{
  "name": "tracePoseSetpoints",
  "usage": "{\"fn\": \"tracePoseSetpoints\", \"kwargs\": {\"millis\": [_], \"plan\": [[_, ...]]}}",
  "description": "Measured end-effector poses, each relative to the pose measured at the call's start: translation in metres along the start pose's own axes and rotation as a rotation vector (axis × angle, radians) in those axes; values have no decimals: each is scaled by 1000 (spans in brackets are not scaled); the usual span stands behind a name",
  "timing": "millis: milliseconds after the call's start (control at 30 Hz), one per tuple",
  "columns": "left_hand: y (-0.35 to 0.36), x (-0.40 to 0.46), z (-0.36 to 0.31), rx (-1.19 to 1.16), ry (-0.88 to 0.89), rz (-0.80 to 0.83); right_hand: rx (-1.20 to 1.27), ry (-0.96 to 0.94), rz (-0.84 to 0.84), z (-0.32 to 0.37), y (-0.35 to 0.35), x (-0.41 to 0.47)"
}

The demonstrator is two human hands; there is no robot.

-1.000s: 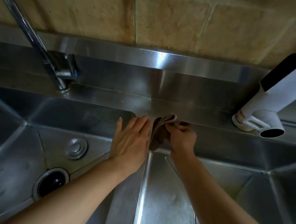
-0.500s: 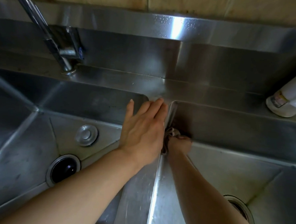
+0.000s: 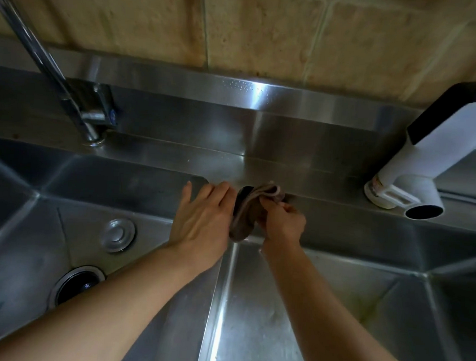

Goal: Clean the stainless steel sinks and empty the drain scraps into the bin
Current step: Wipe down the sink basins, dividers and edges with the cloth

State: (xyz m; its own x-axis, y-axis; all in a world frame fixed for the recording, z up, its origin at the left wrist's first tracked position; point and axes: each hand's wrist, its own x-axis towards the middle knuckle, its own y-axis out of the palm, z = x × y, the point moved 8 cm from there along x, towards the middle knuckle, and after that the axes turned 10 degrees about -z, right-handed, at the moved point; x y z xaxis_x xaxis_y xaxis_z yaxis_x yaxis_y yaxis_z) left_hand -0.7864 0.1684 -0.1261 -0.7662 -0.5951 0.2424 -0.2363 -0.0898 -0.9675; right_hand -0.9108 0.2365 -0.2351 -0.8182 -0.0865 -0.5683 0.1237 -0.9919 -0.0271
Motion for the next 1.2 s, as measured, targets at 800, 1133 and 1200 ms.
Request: {"fn": "tracePoseSetpoints", "kwargs": {"millis": [800, 1133, 1200], "plan": [[4, 2, -10, -37, -2, -165, 240, 9, -197, 14, -43, 9], [0, 0, -16, -31, -60, -166, -77, -30, -41, -27, 5, 15], [3, 1, -18, -30, -75, -146, -171, -43, -67, -32, -7, 25]]}}
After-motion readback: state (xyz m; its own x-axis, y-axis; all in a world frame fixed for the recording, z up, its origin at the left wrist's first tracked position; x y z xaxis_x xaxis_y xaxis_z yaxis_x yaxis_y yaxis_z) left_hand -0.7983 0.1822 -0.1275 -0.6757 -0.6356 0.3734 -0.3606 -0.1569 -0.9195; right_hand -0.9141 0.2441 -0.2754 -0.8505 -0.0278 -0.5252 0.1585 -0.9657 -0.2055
